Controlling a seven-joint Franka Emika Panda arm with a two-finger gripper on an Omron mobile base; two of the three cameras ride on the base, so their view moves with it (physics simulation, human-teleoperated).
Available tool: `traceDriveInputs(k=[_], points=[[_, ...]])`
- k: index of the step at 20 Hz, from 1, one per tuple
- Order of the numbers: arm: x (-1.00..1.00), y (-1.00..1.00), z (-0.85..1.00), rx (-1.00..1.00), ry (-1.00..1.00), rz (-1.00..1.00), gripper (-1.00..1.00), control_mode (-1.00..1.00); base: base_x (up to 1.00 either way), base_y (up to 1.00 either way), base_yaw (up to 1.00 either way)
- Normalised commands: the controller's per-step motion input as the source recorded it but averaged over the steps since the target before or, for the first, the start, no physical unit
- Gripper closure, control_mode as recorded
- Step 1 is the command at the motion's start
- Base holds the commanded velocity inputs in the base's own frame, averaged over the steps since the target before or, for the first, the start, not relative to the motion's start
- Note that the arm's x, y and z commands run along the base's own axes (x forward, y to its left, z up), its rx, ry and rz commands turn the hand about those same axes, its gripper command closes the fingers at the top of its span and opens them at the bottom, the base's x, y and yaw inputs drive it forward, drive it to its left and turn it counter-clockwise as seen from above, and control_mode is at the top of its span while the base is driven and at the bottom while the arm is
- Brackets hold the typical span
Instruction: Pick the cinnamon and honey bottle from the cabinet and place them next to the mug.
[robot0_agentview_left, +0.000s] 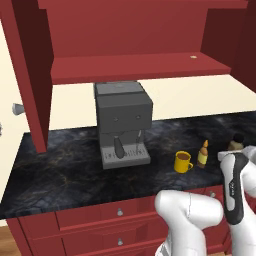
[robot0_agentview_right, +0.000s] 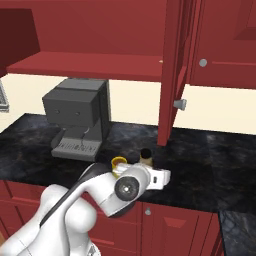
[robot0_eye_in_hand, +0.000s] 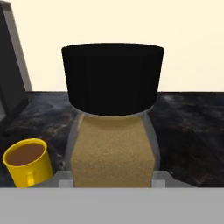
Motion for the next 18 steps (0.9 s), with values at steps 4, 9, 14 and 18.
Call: traceDriveInputs(k=[4,9,14,18], points=[[0.02,-0.14,0.00,0.00,0.00,0.23,1.00,-1.00,0.00,0.00,0.00],[0.17,0.00,0.00,0.00,-0.03,0.10,1.00,-1.00,0.00,0.00,0.00],[0.17,0.01,0.00,0.00,0.00,0.08,1.00,-1.00,0.00,0.00,0.00],[0.22,0.02,-0.02,0.00,0.00,0.06,1.00,-1.00,0.00,0.00,0.00]])
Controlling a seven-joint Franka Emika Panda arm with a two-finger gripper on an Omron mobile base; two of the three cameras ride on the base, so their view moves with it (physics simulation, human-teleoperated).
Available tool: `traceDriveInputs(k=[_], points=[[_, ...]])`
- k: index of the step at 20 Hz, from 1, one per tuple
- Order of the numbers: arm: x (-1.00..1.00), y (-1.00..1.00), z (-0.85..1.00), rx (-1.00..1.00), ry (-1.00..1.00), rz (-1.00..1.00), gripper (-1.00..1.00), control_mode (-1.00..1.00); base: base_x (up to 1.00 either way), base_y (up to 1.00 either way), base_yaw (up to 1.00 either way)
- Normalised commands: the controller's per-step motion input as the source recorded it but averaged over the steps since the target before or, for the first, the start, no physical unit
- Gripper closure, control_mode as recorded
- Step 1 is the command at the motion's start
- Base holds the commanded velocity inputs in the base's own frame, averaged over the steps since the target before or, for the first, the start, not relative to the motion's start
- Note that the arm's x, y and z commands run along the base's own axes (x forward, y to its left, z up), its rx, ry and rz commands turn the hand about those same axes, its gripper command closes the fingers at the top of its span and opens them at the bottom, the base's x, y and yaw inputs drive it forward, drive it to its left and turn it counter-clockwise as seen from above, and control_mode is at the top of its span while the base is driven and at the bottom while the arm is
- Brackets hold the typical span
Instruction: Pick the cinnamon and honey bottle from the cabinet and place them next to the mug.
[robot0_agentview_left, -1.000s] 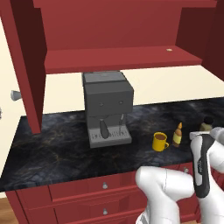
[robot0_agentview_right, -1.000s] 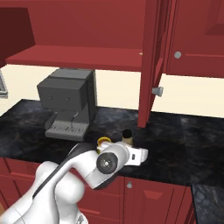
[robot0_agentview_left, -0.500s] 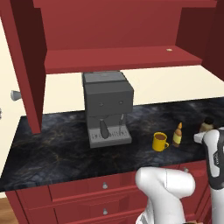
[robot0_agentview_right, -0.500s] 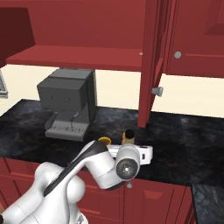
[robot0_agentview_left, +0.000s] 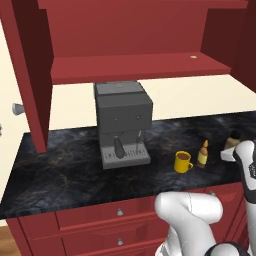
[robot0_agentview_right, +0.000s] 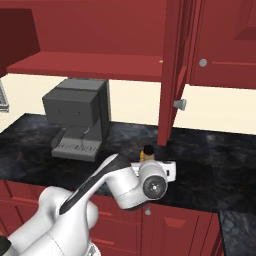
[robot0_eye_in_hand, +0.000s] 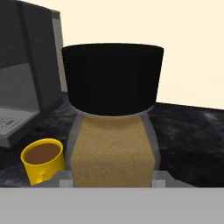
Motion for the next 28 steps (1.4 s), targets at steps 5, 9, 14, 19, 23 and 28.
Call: traceDriveInputs(k=[5,9,14,19,23,28], points=[[0.10,0.01,-0.35,0.00,0.02,0.00,1.00,-1.00,0.00,0.00,0.00],[0.01,0.01,-0.41,0.00,0.01,0.00,1.00,-1.00,0.00,0.00,0.00],[0.02,0.02,-0.43,0.00,0.00,0.00,1.00,-1.00,0.00,0.00,0.00],[0.16,0.02,-0.38,0.00,0.00,0.00,1.00,-1.00,0.00,0.00,0.00],[0.41,0.00,-0.04,0.00,0.00,0.00,1.00,-1.00,0.00,0.00,0.00],[0.38,-0.03,0.00,0.00,0.00,0.00,1.00,-1.00,0.00,0.00,0.00]])
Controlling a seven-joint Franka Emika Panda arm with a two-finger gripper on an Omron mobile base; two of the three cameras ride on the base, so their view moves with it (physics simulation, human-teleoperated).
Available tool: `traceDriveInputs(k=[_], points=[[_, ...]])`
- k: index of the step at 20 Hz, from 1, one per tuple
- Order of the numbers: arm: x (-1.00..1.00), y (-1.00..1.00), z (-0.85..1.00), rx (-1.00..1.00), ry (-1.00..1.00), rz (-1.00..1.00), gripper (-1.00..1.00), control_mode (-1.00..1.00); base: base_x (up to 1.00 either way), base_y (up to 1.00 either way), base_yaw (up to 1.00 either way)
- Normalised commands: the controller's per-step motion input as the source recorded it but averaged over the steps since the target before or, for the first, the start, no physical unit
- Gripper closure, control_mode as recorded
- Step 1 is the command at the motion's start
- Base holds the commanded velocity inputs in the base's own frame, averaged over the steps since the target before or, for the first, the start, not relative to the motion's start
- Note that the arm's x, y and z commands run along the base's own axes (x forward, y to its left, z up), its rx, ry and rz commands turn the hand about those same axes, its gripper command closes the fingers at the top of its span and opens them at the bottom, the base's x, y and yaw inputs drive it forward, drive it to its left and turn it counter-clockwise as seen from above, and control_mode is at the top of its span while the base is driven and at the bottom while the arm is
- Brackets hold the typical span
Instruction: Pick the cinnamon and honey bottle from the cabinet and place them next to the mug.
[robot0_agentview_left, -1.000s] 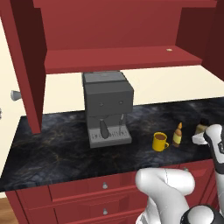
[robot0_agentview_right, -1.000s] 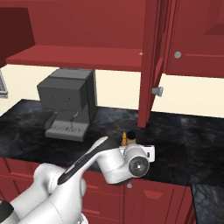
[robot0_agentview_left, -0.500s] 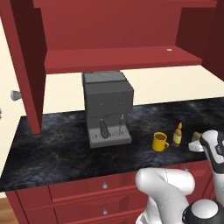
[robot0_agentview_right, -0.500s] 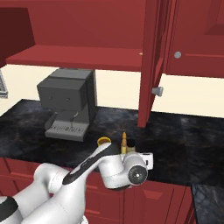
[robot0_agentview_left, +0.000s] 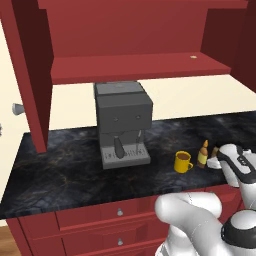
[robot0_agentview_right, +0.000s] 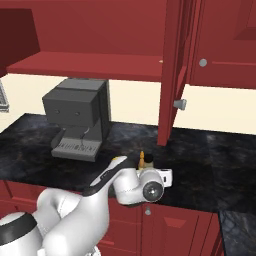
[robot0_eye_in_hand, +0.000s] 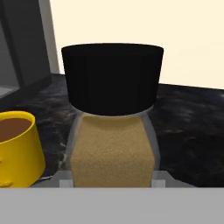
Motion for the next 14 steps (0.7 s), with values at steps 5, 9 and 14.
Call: traceDriveInputs(k=[5,9,14], points=[[0.00,-0.29,-0.03,0.00,0.00,0.00,1.00,-1.00,0.00,0.00,0.00],[0.00,-0.02,0.00,0.00,0.00,0.01,1.00,-1.00,0.00,0.00,0.00],[0.10,0.00,-0.03,0.00,0.00,0.02,1.00,-1.00,0.00,0.00,0.00]])
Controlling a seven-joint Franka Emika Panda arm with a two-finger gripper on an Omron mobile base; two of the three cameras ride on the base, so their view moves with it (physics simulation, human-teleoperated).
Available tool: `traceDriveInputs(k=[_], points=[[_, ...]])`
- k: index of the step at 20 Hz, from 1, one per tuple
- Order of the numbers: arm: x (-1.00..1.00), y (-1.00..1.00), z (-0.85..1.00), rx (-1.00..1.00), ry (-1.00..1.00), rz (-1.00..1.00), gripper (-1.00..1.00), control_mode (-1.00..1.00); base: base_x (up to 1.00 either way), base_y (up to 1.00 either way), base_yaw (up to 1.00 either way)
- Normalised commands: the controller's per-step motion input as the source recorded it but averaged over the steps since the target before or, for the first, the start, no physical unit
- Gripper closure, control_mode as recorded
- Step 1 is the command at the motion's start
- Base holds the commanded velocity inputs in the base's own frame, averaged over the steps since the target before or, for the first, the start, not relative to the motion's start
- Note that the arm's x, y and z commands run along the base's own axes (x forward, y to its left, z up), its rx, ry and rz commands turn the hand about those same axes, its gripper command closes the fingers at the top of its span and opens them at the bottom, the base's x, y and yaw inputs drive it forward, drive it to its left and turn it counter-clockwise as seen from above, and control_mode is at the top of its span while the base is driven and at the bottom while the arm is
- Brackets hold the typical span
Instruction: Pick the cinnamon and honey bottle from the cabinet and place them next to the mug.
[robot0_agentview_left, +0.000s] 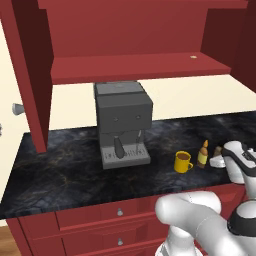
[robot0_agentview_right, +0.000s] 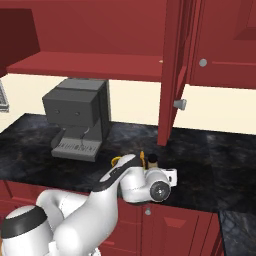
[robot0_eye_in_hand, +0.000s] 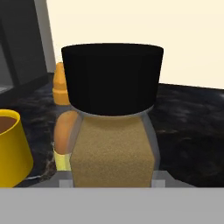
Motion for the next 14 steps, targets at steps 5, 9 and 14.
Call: traceDriveInputs(k=[5,9,14], points=[[0.04,0.00,-0.19,0.00,0.00,0.00,1.00,-1.00,0.00,0.00,0.00],[0.03,0.00,-0.37,0.00,0.00,0.00,1.00,-1.00,0.00,0.00,0.00],[0.03,0.00,-0.25,0.00,0.00,0.00,1.00,-1.00,0.00,0.00,0.00]])
